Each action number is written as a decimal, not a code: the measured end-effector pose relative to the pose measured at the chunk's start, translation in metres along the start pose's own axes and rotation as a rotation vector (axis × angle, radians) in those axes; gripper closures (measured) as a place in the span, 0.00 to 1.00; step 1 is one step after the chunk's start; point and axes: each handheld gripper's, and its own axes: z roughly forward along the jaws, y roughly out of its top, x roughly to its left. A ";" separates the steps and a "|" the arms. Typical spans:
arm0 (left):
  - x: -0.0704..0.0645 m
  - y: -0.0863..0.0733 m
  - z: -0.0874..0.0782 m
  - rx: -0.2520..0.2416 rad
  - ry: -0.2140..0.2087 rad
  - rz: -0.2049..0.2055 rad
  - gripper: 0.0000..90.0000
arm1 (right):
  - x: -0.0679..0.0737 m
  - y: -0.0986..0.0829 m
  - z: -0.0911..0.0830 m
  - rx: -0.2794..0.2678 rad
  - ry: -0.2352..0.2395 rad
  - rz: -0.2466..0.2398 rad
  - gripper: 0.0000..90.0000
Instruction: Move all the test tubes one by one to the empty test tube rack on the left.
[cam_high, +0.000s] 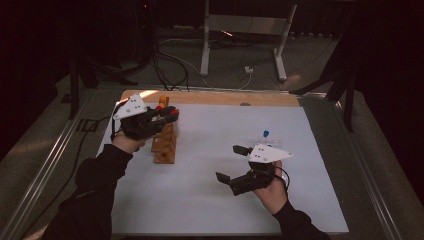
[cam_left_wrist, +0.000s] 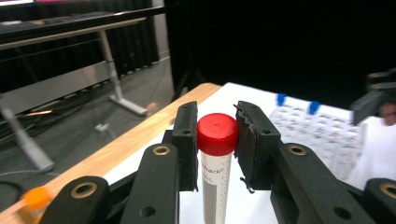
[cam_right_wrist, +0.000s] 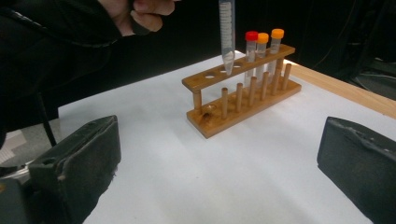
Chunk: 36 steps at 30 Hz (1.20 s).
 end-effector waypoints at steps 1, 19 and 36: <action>0.003 0.000 -0.001 0.002 0.011 -0.002 0.80 | 0.000 0.000 0.000 -0.001 -0.001 -0.002 0.00; 0.046 -0.013 -0.003 0.028 0.169 -0.058 0.80 | 0.002 0.000 -0.002 0.002 0.005 -0.018 0.00; 0.065 -0.040 0.007 0.046 0.233 -0.115 0.80 | 0.001 -0.002 -0.004 0.003 0.010 -0.016 0.00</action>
